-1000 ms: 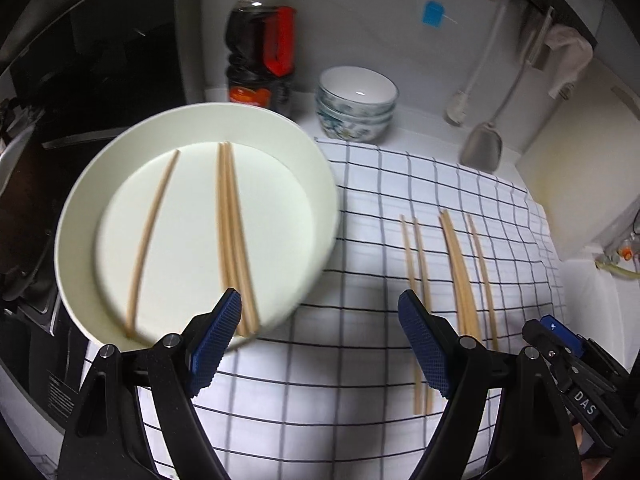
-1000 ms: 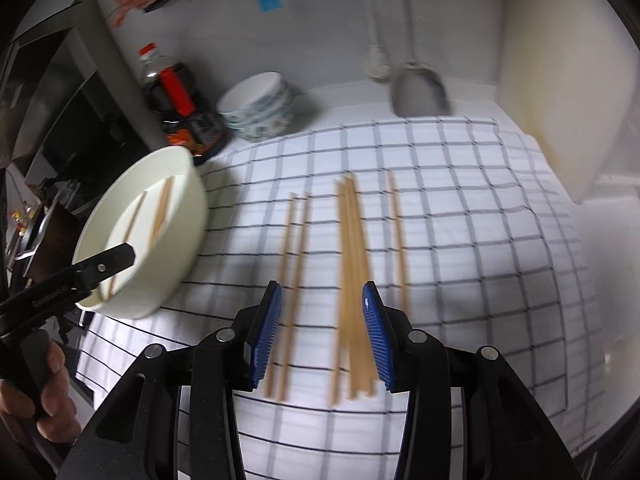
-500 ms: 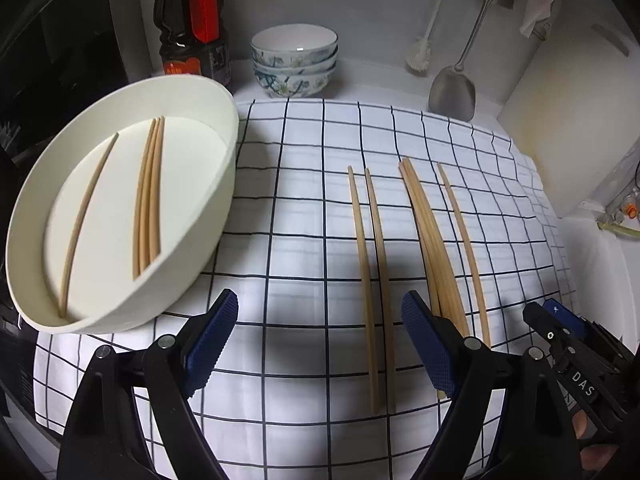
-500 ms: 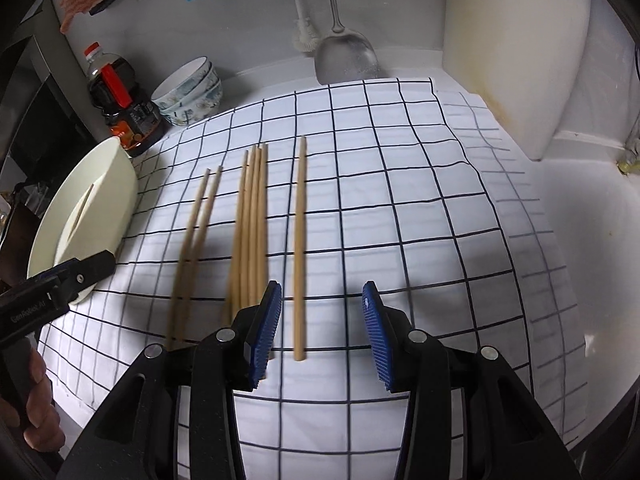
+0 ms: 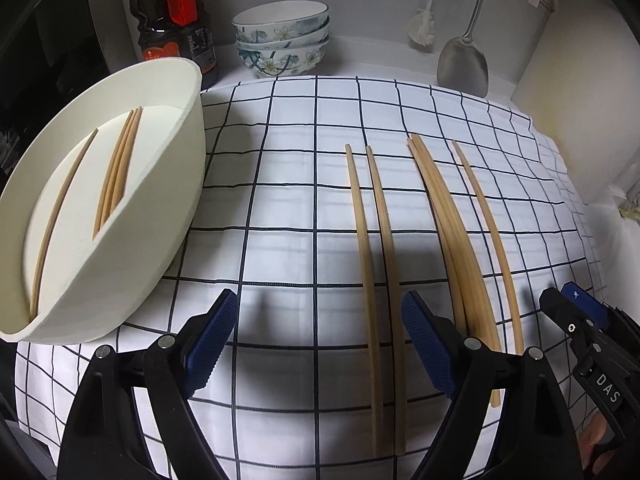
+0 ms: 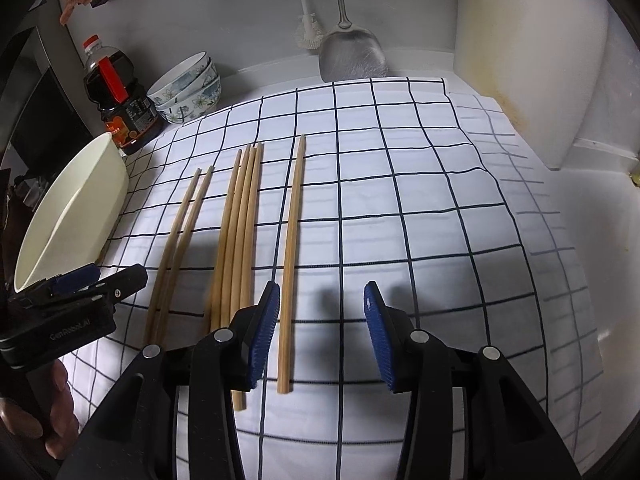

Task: Organize utensils
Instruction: 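Move the open right tool over the chopsticks on the grid cloth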

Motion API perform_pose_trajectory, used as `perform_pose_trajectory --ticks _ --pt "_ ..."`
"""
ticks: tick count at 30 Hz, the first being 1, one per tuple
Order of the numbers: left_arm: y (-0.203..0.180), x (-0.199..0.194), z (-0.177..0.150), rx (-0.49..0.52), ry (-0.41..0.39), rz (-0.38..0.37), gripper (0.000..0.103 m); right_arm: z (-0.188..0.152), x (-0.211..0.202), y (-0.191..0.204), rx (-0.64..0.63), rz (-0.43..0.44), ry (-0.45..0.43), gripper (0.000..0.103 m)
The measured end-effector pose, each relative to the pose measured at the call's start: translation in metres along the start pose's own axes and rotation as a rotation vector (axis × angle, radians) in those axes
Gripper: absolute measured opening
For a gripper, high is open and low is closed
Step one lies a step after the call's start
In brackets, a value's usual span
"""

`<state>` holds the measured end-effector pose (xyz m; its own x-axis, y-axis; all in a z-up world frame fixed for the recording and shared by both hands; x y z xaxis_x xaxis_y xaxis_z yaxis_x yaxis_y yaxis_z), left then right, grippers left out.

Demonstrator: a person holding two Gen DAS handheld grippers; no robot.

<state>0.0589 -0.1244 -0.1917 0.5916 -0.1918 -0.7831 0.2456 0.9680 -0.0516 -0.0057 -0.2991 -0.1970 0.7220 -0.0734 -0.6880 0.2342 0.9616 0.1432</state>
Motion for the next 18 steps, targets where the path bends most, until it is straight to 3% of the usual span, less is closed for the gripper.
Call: perform_pose_trajectory --ticks 18 --pt "0.005 0.025 -0.002 -0.029 0.025 0.017 0.082 0.006 0.034 0.009 -0.058 0.007 0.019 0.042"
Point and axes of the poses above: each gripper's, at about its wrist camera, not at the fingertips, and x roughly the way its jaws point, y to its left, z to its top, the point moved 8 cm from there along x, roughly the way its jaws point, and after that the axes turned 9 degrees about -y, right-handed, at the moved point
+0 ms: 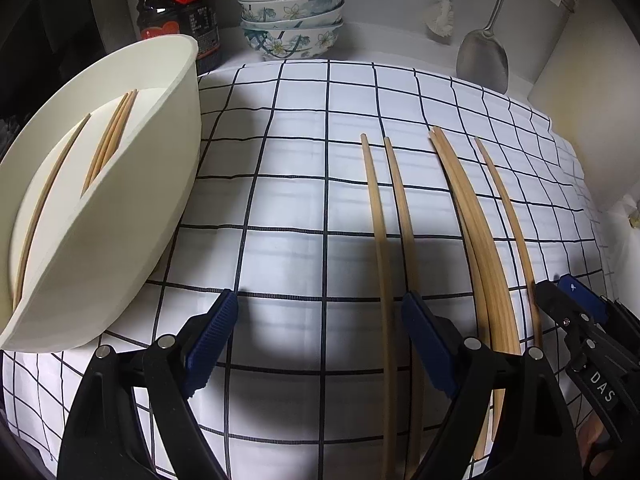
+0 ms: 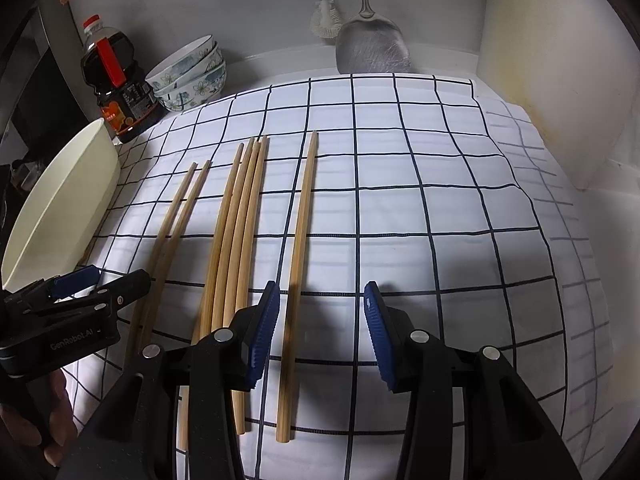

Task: Organize utensils
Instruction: 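Move the open right tool over the chopsticks on the grid cloth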

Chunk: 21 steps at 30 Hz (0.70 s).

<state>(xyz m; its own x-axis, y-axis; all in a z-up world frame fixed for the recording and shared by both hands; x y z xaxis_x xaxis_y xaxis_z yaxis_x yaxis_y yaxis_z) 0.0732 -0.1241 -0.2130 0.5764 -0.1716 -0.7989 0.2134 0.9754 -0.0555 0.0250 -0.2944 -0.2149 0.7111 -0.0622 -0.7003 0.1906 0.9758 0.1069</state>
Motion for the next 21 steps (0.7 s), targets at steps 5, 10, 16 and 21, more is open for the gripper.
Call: perform_pose_trajectory --ticks 5,10,16,21 --pt "-0.001 0.002 0.001 0.012 -0.01 0.009 0.082 -0.001 0.005 0.001 -0.009 -0.004 0.009 0.042" --pt "-0.002 0.004 0.002 0.023 -0.017 0.021 0.082 -0.001 0.007 0.001 -0.02 -0.01 0.009 0.042" --pt "-0.005 0.008 0.005 0.041 -0.023 0.029 0.082 0.002 0.01 0.001 -0.043 -0.022 0.005 0.042" --pt "-0.008 0.012 0.01 0.047 -0.03 0.029 0.08 0.004 0.014 0.001 -0.071 -0.048 0.001 0.042"
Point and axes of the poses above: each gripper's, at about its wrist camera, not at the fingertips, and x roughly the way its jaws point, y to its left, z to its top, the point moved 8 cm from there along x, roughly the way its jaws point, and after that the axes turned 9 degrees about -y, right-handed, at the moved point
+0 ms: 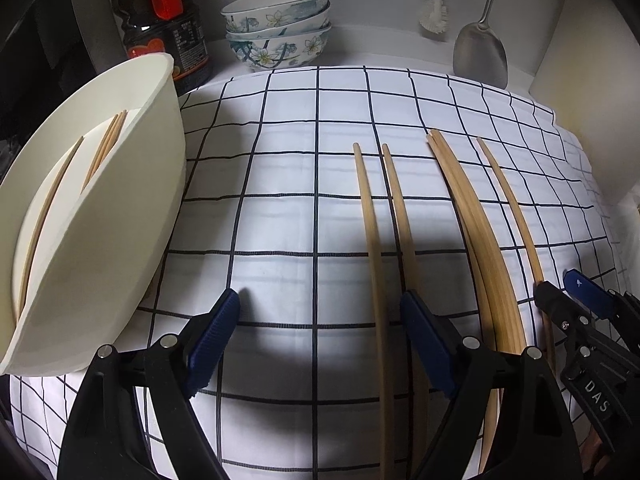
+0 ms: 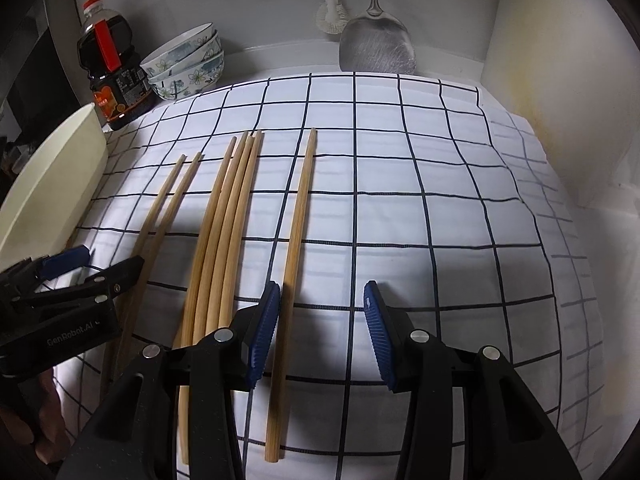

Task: Organize utensils
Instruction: 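Move the open right tool over the chopsticks on the grid cloth, then close the right tool on one wooden chopstick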

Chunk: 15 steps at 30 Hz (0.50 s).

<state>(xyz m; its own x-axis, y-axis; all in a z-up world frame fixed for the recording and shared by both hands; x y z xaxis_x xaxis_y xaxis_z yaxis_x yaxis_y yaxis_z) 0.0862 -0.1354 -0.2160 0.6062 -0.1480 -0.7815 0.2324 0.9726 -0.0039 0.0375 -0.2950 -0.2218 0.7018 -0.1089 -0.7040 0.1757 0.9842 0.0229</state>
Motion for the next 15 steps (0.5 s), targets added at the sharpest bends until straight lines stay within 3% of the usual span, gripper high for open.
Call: perform_pose_trajectory --ticks 6,8,13,15 --pt "-0.005 -0.001 0.003 0.014 -0.015 -0.007 0.07 0.002 0.004 0.003 -0.045 -0.015 -0.011 0.04" --pt "-0.007 -0.002 0.003 0.018 -0.018 -0.016 0.065 0.003 0.004 0.007 -0.056 -0.007 -0.012 0.03" --pt "-0.014 -0.005 0.004 0.038 -0.03 -0.038 0.033 0.004 0.005 0.015 -0.089 0.011 -0.018 0.017" --pt "-0.016 -0.006 0.004 0.045 -0.032 -0.045 0.023 0.004 0.005 0.013 -0.088 0.01 -0.016 0.007"
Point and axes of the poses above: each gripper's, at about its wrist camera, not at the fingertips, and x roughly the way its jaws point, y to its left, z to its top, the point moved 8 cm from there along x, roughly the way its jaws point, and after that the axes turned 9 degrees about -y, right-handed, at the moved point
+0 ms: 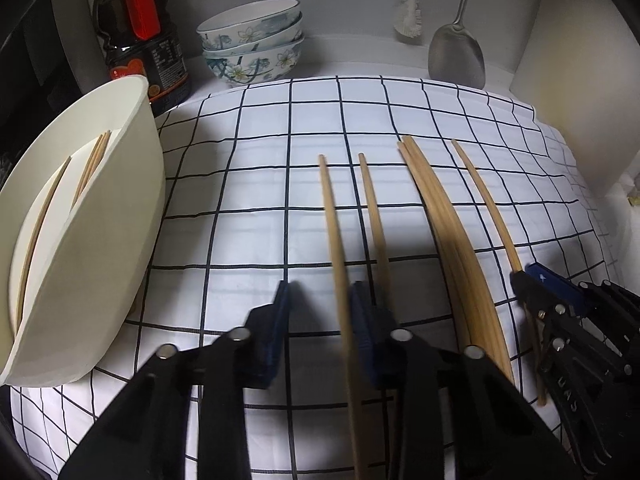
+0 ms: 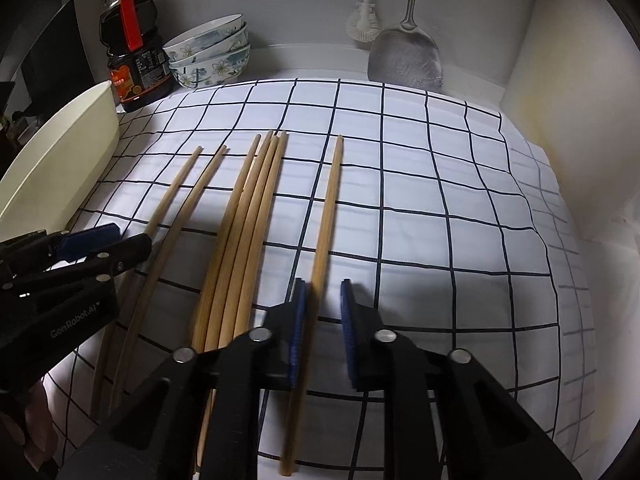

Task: Organize utensils
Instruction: 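Close the right tool on one wooden chopstick, then carry the chopstick in the right tool into the white basin and release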

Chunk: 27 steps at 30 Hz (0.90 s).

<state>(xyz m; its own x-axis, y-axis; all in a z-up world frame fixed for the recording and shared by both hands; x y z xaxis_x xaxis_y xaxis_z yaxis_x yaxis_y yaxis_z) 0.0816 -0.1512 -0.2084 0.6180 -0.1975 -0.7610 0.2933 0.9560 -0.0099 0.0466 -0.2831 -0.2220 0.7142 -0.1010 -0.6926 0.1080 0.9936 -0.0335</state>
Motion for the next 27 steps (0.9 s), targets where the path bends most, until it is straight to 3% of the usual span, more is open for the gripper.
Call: perform_pose_trajectory --ticks 2,4,15,27 --pt "-0.001 -0.001 0.0 0.003 0.002 -0.007 0.011 0.001 0.001 -0.002 0.009 0.005 0.004 0.006" --pt "-0.001 0.0 -0.001 0.001 0.007 -0.013 0.007 0.001 0.001 -0.003 0.019 0.013 0.007 0.006" --pt "-0.001 -0.008 -0.005 -0.031 0.057 -0.053 0.007 -0.004 -0.011 -0.007 0.102 0.047 0.028 0.006" --pt "-0.001 -0.059 0.015 -0.019 0.022 -0.105 0.007 0.013 -0.052 -0.01 0.133 0.056 0.015 0.006"
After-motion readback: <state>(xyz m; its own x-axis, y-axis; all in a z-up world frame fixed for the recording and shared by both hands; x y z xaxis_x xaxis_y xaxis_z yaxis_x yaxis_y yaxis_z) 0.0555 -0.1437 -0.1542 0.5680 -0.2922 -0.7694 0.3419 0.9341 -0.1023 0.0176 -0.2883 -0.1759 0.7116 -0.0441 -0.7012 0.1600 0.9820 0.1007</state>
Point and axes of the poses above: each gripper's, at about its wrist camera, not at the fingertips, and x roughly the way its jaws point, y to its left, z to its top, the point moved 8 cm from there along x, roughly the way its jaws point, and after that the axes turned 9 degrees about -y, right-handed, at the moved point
